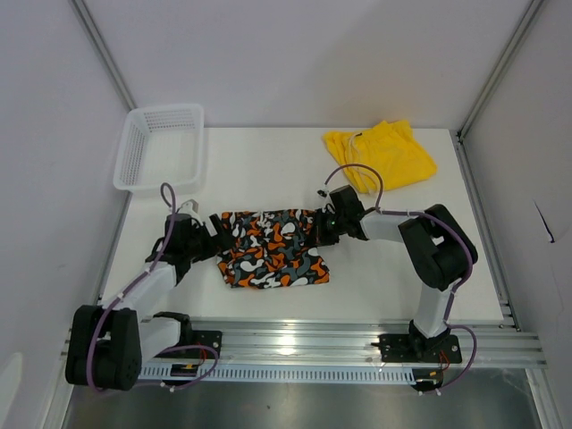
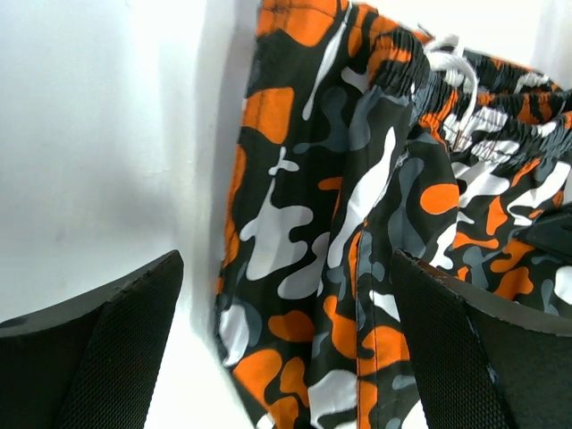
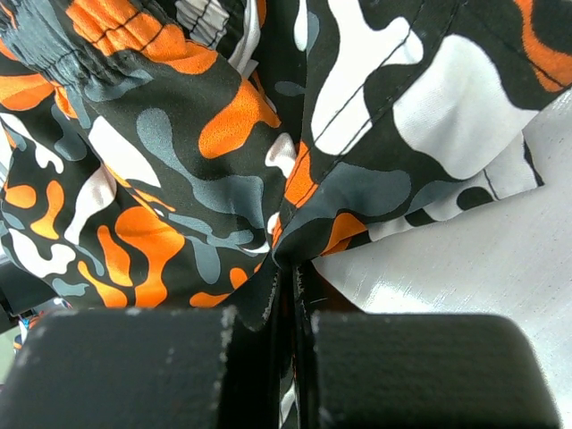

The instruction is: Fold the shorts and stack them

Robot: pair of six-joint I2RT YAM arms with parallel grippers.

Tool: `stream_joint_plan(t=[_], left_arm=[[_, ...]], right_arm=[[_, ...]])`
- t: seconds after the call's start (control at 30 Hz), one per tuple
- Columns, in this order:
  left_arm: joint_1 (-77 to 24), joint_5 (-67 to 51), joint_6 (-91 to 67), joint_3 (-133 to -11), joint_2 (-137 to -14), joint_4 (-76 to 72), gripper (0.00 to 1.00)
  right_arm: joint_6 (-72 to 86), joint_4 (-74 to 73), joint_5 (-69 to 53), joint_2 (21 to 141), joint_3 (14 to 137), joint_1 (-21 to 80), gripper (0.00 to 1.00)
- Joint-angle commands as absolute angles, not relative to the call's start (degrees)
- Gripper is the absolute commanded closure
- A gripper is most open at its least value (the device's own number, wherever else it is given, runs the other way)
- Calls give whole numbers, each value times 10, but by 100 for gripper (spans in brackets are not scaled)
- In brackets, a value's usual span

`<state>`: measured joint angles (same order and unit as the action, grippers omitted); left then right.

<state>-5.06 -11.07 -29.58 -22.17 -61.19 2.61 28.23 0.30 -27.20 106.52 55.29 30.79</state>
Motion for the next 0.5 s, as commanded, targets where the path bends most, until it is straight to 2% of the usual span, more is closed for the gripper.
stream_joint_plan(t=[0.0, 0.2, 0.37, 0.43, 0.47], left_arm=[[-45, -168, -304, -223, -660, -32, 1], [-44, -202, -323, -236, -752, -61, 1], [-45, -228, -316, -232, -766, -82, 1], [-45, -235, -316, -228, -754, -90, 4], [-45, -241, -315, -225, -751, -95, 8]], right_arm=[[262, -21, -268, 1080, 558, 304, 100], [265, -19, -277, 1073, 560, 304, 100], [264, -24, -278, 1068, 563, 304, 100], [264, -24, -277, 1069, 565, 304, 100], [265, -24, -278, 1069, 565, 304, 100]])
